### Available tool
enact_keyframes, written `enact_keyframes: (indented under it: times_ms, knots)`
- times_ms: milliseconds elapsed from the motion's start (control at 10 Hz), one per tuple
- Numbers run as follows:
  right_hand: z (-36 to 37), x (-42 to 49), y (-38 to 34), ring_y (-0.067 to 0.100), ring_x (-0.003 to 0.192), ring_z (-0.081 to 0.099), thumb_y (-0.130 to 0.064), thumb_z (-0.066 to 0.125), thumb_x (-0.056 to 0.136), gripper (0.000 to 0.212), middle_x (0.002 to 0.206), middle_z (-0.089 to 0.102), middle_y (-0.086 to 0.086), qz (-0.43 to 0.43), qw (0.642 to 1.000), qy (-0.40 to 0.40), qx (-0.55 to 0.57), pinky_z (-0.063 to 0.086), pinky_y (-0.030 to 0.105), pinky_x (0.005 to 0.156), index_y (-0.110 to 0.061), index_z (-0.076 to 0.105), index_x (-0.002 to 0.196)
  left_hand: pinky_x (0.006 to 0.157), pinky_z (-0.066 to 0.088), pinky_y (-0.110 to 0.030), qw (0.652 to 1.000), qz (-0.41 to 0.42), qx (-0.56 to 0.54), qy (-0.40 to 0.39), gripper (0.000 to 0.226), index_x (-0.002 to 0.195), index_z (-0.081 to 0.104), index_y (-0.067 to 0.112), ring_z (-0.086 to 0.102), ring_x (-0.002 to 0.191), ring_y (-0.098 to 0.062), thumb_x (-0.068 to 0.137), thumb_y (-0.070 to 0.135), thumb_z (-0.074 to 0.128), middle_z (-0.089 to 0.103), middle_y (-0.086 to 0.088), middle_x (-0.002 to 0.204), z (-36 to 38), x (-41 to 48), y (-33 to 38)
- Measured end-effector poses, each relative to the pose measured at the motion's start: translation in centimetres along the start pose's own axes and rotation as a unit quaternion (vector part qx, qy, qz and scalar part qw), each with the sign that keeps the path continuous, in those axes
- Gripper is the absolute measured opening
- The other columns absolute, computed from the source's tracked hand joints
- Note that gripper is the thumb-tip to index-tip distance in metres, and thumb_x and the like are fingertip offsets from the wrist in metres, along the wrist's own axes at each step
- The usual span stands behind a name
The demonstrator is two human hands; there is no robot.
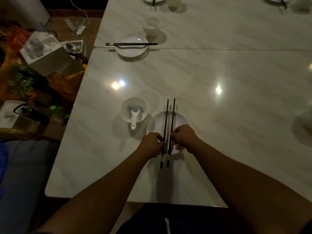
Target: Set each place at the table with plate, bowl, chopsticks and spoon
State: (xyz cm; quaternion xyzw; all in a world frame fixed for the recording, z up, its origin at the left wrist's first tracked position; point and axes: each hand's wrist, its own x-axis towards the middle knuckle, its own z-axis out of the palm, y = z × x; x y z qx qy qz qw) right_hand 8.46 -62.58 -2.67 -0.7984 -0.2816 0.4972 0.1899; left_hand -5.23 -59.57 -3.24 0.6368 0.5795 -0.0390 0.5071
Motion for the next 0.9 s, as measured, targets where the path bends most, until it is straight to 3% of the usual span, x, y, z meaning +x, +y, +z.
enact_keyframes:
  times_ms: [100, 300, 500, 600, 700, 800, 900]
  knots:
    - [0.1, -0.2, -0.1, 0.034, 0.072, 0.070, -0.013, 0.060, 0.091, 0.007, 0.080, 0.069, 0.018, -0.020, 1.000, 0.011, -0.008, 0.060, 0.045, 0.069, -0.009, 0.061, 0.086, 0.045, 0.045, -0.020, 1.000, 0.009, 0.004, -0.003, 0.022, 0.110, 0.052, 0.017, 0.060, 0.058, -0.010, 0.090, 0.020, 0.061, 0.066, -0.008, 0.083, 0.2, 0.2, -0.1]
    - [0.7, -0.5, 0.1, 0.030, 0.072, 0.068, -0.015, 0.062, 0.090, 0.020, 0.088, 0.068, 0.018, -0.015, 1.000, 0.009, -0.011, 0.060, 0.039, 0.066, -0.009, 0.061, 0.110, 0.039, 0.041, -0.015, 0.999, 0.028, -0.007, -0.013, 0.027, 0.115, 0.051, 0.016, 0.058, 0.052, -0.008, 0.090, 0.019, 0.061, 0.063, -0.004, 0.076, 0.4, 0.7, 0.4]
    - [1.1, -0.5, 0.1, 0.025, 0.064, 0.064, -0.018, 0.060, 0.092, 0.026, 0.084, 0.068, 0.016, -0.017, 1.000, 0.018, -0.003, 0.059, 0.038, 0.063, -0.011, 0.061, 0.117, 0.049, 0.046, -0.017, 0.999, 0.050, -0.007, -0.011, 0.035, 0.124, 0.053, 0.014, 0.061, 0.059, -0.009, 0.090, 0.016, 0.060, 0.069, -0.012, 0.093, 0.6, 0.9, 0.0]
    - [1.1, -0.8, -0.1, 0.025, 0.066, 0.063, -0.018, 0.057, 0.093, 0.026, 0.086, 0.066, 0.013, -0.028, 0.999, 0.026, -0.011, 0.057, 0.036, 0.061, -0.009, 0.062, 0.118, 0.058, 0.049, -0.016, 0.998, 0.061, 0.002, -0.014, 0.041, 0.129, 0.051, 0.015, 0.064, 0.072, -0.011, 0.090, 0.018, 0.060, 0.069, -0.012, 0.103, 0.6, 0.7, -0.3]
    - [0.9, -1.1, -0.1, 0.027, 0.069, 0.064, -0.019, 0.056, 0.093, 0.027, 0.090, 0.067, 0.014, -0.044, 0.998, 0.051, 0.003, 0.057, 0.037, 0.064, -0.006, 0.063, 0.116, 0.077, 0.053, -0.028, 0.998, 0.067, 0.019, 0.012, 0.049, 0.133, 0.048, 0.015, 0.064, 0.093, -0.020, 0.088, 0.026, 0.063, 0.065, -0.011, 0.113, 0.1, 0.4, -0.3]
    - [0.1, -1.7, 0.5, 0.027, 0.092, 0.067, -0.023, 0.058, 0.091, 0.028, 0.107, 0.069, 0.013, -0.072, 0.995, 0.073, -0.010, 0.056, 0.045, 0.085, -0.008, 0.064, 0.113, 0.071, 0.046, -0.023, 0.995, 0.080, 0.042, 0.047, 0.048, 0.131, 0.048, 0.014, 0.058, 0.082, -0.014, 0.088, 0.030, 0.063, 0.060, -0.001, 0.093, -0.7, -0.9, 0.3]
    - [-1.4, -3.6, 1.7, 0.023, 0.095, 0.066, -0.023, 0.059, 0.089, 0.025, 0.108, 0.069, 0.009, -0.089, 0.991, 0.094, -0.030, 0.053, 0.038, 0.090, -0.008, 0.067, 0.108, 0.065, 0.044, -0.020, 0.989, 0.108, 0.041, 0.089, 0.044, 0.129, 0.048, 0.014, 0.054, 0.072, -0.010, 0.089, 0.028, 0.061, 0.055, 0.003, 0.077, -0.9, -3.1, 1.1]
